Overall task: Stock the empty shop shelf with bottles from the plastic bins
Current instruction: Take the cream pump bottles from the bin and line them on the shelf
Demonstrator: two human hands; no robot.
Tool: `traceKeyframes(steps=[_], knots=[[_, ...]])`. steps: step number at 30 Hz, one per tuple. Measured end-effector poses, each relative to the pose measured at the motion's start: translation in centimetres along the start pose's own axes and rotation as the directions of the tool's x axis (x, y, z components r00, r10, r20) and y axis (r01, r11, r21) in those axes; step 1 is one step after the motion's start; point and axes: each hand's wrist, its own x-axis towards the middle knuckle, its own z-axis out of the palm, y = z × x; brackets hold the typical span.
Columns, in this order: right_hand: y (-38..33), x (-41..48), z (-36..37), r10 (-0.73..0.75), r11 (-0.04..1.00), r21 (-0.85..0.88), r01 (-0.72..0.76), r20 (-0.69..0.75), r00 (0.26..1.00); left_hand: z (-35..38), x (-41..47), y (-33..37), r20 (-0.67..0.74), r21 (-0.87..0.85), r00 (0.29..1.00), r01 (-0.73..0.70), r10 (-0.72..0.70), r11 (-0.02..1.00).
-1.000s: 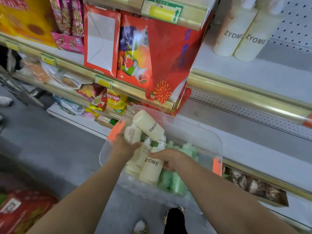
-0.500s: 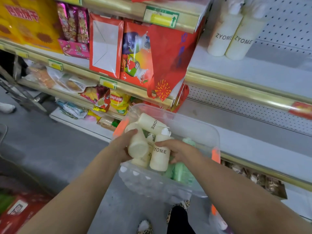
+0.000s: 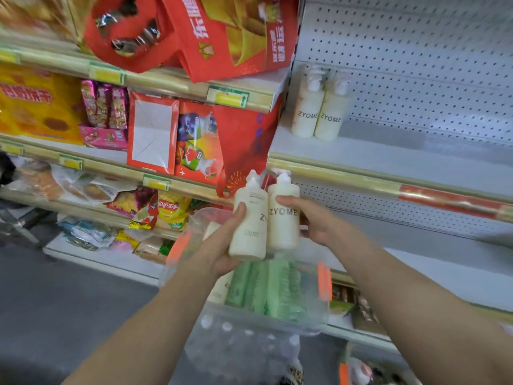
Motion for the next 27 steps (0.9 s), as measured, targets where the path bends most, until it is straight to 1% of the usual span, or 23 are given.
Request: traceKeyframes(steps=[2,5,9,11,13,15,19,23,27], knots=[[-1.4,-0.8,-1.5,-0.053,0.998,0.021,0.054,-0.038,0.998,2.0,0.6,0.5,-0.003,0.073,0.999,-0.045,0.045,0.996],[-3.7,-1.8,-3.8,-0.125,0.990,0.053,0.131,-0.092,0.988,4.9,1.6,1.5,0.031,0.140,0.993,-0.119,0.116,0.983],[-7.0,-2.6,-6.8,-0.215,0.972,0.066,0.226,-0.144,0.966,8.6,3.1,2.9,0.085,0.149,0.987,-0.145,0.133,0.978],[-8.7,-2.7,-8.2,-0.250,0.962,0.070,0.265,-0.173,0.953,10.0,3.9,3.4,0.091,0.212,0.987,-0.147,0.130,0.966],[-10.5,-2.5,-9.6,-0.289,0.951,0.054,0.304,-0.188,0.939,11.2,4.8,4.0,0.049,0.309,0.991,-0.133,0.124,0.942],[-12.5,-1.9,-11.0,-0.326,0.939,0.038,0.342,-0.220,0.919,12.1,5.8,4.7,0.035,0.371,0.988,-0.152,0.149,0.916],[-16.1,0.6,-12.9,-0.389,0.909,0.024,0.416,-0.307,0.869,13.1,7.8,6.5,0.085,0.400,0.973,-0.231,0.215,0.887],[-17.8,4.2,-13.3,-0.404,0.906,-0.003,0.423,-0.307,0.862,12.7,9.5,7.7,0.116,0.436,0.968,-0.252,0.224,0.864],[-17.1,8.2,-12.2,-0.402,0.913,-0.053,0.404,-0.283,0.871,12.0,10.7,8.2,0.100,0.438,0.969,-0.248,0.228,0.864]])
